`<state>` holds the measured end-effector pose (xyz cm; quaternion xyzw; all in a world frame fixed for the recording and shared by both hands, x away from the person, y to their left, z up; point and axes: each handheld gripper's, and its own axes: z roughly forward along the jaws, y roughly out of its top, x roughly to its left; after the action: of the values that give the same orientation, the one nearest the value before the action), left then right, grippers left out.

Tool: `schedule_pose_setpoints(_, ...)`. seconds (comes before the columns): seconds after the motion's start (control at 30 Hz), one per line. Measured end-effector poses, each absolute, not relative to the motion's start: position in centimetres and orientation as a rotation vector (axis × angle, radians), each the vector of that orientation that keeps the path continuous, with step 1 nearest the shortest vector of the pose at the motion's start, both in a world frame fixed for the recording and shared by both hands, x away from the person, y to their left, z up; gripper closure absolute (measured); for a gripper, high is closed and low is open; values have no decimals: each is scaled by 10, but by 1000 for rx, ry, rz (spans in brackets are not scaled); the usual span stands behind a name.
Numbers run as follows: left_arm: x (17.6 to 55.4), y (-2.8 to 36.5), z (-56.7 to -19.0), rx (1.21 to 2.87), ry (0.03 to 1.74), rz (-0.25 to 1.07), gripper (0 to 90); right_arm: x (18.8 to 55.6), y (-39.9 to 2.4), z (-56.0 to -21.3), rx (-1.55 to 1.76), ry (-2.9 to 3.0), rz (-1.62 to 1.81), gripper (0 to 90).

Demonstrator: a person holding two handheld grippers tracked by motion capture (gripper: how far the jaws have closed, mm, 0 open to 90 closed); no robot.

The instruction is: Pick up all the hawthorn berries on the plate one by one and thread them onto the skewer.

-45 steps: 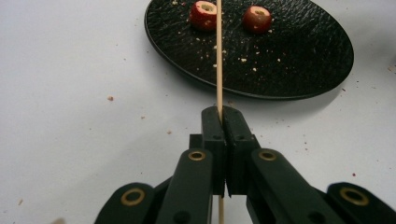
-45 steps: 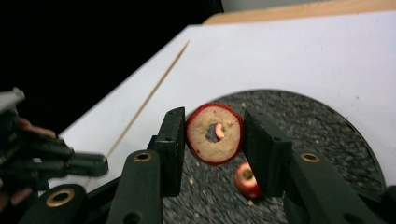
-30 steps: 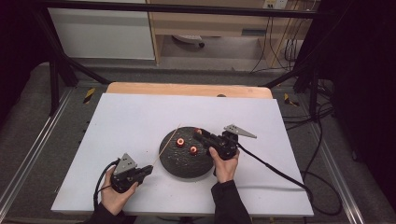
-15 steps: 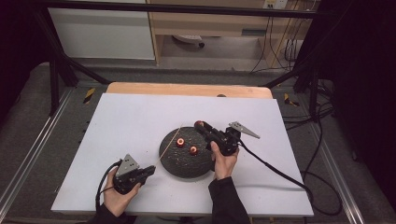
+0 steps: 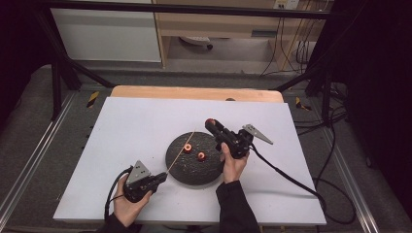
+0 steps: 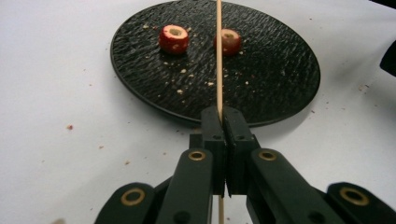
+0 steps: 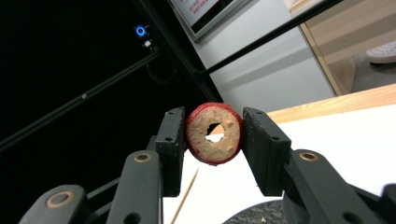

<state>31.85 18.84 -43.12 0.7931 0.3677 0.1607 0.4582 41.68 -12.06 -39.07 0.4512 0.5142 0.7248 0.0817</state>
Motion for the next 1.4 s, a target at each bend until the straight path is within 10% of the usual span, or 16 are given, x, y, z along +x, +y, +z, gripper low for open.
schedule_pose_setpoints(1.4,319,157,-416,1890,868,364,886,422,-117,-397,1311,1328,2309,611)
